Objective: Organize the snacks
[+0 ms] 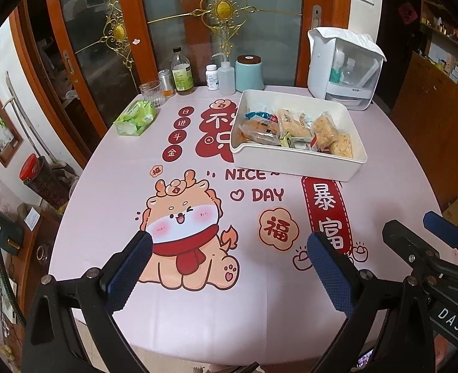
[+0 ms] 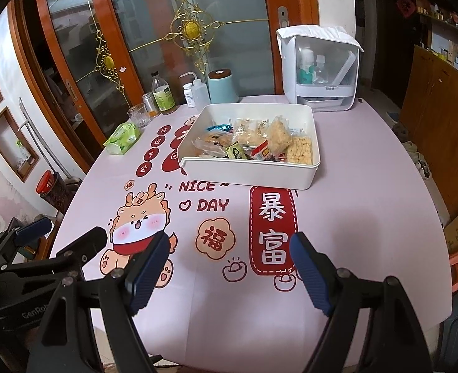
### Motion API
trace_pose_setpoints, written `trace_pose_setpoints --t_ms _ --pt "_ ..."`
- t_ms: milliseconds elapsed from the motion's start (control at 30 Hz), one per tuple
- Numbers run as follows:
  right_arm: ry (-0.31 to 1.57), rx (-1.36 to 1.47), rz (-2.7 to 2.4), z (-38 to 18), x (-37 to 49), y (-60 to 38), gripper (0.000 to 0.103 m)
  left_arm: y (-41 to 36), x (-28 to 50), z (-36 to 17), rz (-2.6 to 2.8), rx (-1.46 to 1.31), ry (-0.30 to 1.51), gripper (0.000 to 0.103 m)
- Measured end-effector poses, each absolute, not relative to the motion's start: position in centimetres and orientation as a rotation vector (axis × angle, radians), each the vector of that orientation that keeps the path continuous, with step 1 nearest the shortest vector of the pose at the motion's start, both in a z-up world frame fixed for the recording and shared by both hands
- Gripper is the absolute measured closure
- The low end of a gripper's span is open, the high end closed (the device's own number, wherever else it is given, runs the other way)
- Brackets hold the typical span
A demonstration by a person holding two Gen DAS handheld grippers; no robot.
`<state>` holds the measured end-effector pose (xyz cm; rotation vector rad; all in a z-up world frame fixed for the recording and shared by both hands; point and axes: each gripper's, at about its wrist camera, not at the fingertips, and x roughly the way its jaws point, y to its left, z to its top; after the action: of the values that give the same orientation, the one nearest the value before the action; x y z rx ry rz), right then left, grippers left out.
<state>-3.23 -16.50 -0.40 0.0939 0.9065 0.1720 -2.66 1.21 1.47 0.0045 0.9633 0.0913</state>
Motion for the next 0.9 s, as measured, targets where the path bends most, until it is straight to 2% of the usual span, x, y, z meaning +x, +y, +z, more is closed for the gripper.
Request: trace_pose_setpoints --t_ms 900 --pt "0.906 0.096 0.174 -0.42 -3.04 -16.71 0.023 0.93 -2.81 1.21 0.096 0.003 0.966 0.004"
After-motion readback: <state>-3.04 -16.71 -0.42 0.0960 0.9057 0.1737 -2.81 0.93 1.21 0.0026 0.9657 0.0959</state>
